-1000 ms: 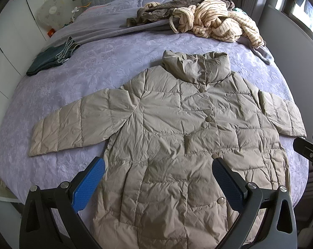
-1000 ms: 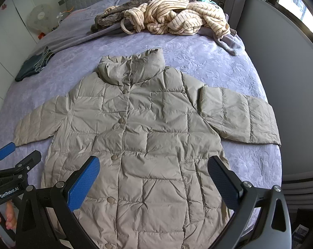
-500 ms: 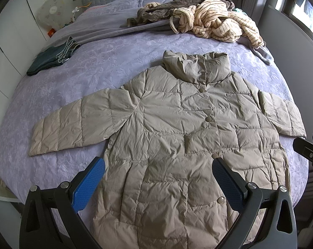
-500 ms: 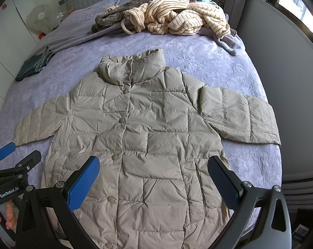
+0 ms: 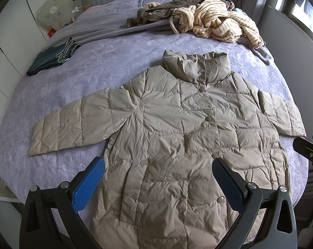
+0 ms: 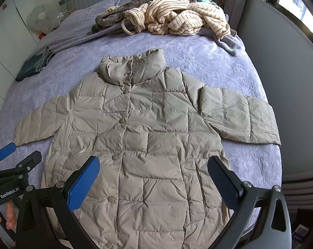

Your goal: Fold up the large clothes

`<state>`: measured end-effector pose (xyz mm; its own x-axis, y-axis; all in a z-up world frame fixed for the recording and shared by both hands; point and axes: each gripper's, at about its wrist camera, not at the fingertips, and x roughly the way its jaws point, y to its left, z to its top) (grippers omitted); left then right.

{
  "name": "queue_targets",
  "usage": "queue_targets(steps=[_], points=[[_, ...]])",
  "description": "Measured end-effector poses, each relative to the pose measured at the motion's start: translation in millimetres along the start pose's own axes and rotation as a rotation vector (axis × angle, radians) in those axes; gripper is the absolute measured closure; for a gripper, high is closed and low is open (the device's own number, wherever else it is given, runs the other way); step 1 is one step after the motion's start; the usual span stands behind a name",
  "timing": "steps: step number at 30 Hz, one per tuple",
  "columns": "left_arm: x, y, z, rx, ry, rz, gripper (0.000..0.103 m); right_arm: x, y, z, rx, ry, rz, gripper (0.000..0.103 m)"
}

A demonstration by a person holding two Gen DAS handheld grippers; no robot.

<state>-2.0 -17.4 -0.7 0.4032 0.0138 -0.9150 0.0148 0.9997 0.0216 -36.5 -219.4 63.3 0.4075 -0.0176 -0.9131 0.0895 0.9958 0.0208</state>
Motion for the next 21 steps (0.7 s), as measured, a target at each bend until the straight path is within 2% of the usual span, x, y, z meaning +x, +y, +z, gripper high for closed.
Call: queue_targets(steps=[21], points=[[0.0,-0.1,0.1,0.000,0.002,-0.001,0.000,0.4,1.0,-0.1,-0.001,0.003,0.000,0.000]])
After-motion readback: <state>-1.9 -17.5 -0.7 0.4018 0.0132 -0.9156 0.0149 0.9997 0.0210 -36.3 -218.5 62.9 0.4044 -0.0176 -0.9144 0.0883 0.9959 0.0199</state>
